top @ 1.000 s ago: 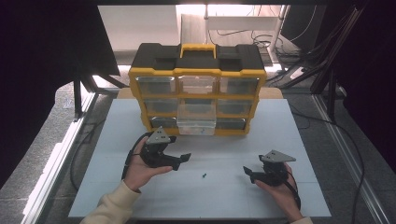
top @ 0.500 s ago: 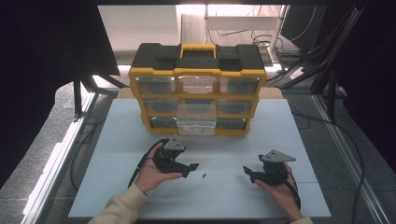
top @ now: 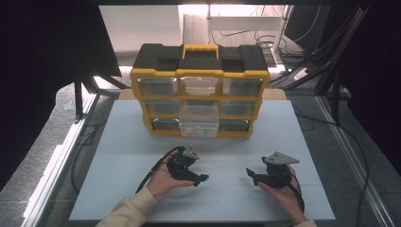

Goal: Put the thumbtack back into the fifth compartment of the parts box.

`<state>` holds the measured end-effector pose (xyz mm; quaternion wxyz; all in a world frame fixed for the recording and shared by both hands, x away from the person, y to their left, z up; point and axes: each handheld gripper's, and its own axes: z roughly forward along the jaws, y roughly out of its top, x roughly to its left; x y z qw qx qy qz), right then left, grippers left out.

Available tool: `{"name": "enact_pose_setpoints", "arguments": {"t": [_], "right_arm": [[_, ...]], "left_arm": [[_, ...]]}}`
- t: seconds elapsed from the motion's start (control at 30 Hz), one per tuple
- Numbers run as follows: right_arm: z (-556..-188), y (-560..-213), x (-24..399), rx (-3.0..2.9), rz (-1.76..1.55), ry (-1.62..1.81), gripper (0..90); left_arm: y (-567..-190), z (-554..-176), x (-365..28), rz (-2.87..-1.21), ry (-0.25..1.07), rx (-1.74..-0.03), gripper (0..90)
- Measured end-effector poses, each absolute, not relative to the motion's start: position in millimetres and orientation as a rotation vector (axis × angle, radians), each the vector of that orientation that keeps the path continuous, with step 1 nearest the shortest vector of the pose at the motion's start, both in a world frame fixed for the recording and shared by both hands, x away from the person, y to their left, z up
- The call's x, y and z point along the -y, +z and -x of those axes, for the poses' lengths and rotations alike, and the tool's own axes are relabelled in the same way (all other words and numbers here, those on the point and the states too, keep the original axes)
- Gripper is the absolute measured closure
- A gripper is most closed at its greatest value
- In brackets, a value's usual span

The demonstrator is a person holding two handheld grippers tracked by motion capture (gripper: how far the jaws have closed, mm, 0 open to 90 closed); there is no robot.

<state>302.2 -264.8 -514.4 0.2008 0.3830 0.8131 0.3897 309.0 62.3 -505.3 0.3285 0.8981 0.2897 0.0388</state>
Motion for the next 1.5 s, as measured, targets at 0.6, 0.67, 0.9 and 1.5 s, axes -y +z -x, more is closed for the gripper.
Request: {"name": "enact_pose_setpoints", "arguments": {"t": [0.6, 0.67, 0.9, 1.5], "right_arm": [[-302, -515, 265, -2.277, -1.068, 1.084, 21.6], [-302, -515, 265, -2.278, -1.067, 1.086, 21.6], [-302, -514, 265, -2.276, -1.065, 1.085, 21.6], [-302, -514, 265, -2.275, -1.064, 1.086, 21.6]], "left_arm": [[-521, -308, -33, -2.447, 0.131, -0.779, 27.8], [-521, -308, -33, -2.453, 0.132, -0.774, 34.1], [-521, -304, -31, -2.466, 0.149, -0.736, 52.9], [-522, -299, -36, -2.430, 0.089, -0.724, 83.0]]}}
